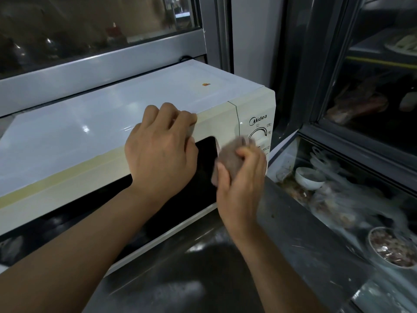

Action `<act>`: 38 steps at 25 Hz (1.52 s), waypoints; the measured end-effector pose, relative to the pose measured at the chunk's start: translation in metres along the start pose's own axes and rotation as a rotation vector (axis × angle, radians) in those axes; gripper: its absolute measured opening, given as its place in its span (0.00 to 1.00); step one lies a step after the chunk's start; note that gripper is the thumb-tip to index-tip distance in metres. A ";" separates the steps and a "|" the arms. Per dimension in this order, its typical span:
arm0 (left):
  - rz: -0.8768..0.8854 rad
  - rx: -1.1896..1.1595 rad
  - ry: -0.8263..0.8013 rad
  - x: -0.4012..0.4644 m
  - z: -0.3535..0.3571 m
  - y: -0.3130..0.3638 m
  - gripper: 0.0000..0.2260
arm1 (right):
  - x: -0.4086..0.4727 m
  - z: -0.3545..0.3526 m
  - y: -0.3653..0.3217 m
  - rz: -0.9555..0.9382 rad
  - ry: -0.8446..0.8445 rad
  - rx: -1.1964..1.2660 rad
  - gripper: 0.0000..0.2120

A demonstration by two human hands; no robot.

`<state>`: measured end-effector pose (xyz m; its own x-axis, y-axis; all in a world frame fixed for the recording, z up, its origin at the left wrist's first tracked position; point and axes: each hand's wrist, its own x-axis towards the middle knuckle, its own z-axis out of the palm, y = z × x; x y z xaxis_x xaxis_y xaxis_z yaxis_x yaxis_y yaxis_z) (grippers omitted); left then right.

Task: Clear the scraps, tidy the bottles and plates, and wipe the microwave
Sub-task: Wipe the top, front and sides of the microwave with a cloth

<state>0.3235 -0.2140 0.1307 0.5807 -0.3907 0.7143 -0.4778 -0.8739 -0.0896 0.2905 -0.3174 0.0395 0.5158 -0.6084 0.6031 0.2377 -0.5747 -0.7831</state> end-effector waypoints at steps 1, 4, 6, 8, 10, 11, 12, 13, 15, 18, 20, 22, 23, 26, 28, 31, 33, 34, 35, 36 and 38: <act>0.001 0.002 0.001 0.000 0.000 0.000 0.11 | 0.016 0.004 -0.011 -0.047 0.034 -0.039 0.14; -0.007 0.004 -0.001 0.000 0.000 -0.001 0.11 | 0.019 0.017 -0.022 -0.067 0.067 -0.079 0.15; -0.002 0.008 0.011 0.000 0.001 0.000 0.11 | -0.005 0.016 -0.002 0.031 0.050 -0.022 0.16; 0.007 0.017 0.020 0.000 0.003 0.000 0.11 | -0.024 0.008 0.022 0.114 -0.030 0.068 0.16; 0.011 0.018 0.019 0.000 0.003 0.001 0.11 | -0.029 0.002 0.034 0.196 -0.104 0.172 0.16; 0.011 0.015 0.011 0.000 0.002 0.001 0.11 | -0.029 0.000 0.035 0.237 -0.124 0.208 0.17; 0.006 0.011 0.006 0.000 0.001 0.001 0.11 | -0.029 -0.001 0.034 0.264 -0.134 0.230 0.18; 0.001 0.007 0.004 0.000 0.001 0.000 0.11 | -0.027 -0.001 0.033 0.278 -0.122 0.227 0.18; 0.002 0.003 -0.002 0.000 0.001 0.000 0.11 | -0.012 -0.002 0.037 0.271 -0.049 0.173 0.15; 0.010 0.014 0.001 0.000 0.002 0.000 0.12 | 0.012 -0.004 0.048 0.197 0.010 0.090 0.09; 0.011 0.017 -0.002 -0.001 0.002 -0.001 0.12 | 0.019 -0.005 0.052 0.198 -0.002 0.056 0.08; 0.015 0.021 0.003 -0.001 0.002 -0.001 0.12 | 0.024 -0.006 0.051 0.239 -0.021 0.040 0.09; 0.018 0.024 0.004 -0.001 0.002 -0.002 0.12 | 0.026 -0.007 0.050 0.282 -0.026 0.049 0.09; 0.025 0.029 0.013 -0.002 0.003 -0.002 0.12 | 0.029 -0.014 0.048 0.319 -0.050 0.056 0.09; 0.030 0.034 0.022 -0.002 0.004 -0.001 0.12 | 0.023 -0.022 0.046 0.258 -0.127 0.074 0.08; 0.027 0.043 0.029 -0.001 0.005 0.000 0.11 | 0.024 -0.032 0.050 0.216 -0.247 0.036 0.11; 0.024 0.044 0.023 -0.001 0.005 0.000 0.11 | 0.025 -0.040 0.056 0.227 -0.368 -0.030 0.11; 0.025 0.043 0.021 -0.001 0.004 0.000 0.11 | 0.022 -0.044 0.060 0.265 -0.435 -0.040 0.09; 0.026 0.042 0.019 -0.001 0.004 0.000 0.11 | 0.018 -0.048 0.064 0.314 -0.471 -0.035 0.08; 0.028 0.041 0.017 -0.001 0.003 0.000 0.11 | 0.015 -0.052 0.068 0.363 -0.450 -0.013 0.08; 0.028 0.041 0.011 -0.001 0.003 0.001 0.12 | 0.018 -0.059 0.071 0.409 -0.265 0.037 0.06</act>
<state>0.3249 -0.2150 0.1282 0.5601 -0.4122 0.7186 -0.4663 -0.8738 -0.1378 0.2682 -0.4008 0.0035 0.7636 -0.6173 0.1893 -0.0018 -0.2952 -0.9554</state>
